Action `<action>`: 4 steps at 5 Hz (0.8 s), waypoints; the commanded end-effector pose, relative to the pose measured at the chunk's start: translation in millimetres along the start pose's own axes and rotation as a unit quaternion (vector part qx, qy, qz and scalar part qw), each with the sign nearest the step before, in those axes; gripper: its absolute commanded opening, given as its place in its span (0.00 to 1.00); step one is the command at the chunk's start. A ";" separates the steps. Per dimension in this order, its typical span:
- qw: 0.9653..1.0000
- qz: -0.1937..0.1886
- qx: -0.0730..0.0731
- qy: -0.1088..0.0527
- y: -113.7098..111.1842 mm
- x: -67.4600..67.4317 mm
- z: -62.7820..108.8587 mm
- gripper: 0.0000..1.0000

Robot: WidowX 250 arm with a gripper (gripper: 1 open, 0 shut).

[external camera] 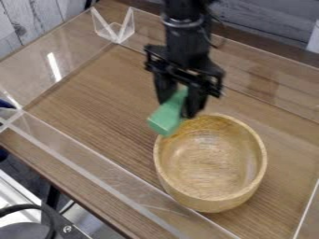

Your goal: Put the green block in the brown bowl

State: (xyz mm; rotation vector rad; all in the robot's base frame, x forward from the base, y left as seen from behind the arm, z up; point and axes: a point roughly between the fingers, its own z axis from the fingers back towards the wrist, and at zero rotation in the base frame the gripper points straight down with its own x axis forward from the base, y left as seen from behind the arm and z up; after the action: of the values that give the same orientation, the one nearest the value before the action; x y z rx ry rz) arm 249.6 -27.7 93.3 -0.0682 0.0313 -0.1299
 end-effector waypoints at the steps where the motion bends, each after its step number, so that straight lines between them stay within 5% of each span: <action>1: 1.000 -0.013 -0.001 -0.025 -23.4 7.3 4.7 0.00; 4: 0.999 -0.034 -0.005 -0.010 -46.3 -2.3 -17.0 0.00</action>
State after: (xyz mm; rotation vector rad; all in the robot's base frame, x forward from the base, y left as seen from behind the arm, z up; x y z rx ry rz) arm 234.9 -72.0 71.0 -0.0721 0.0479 -0.1939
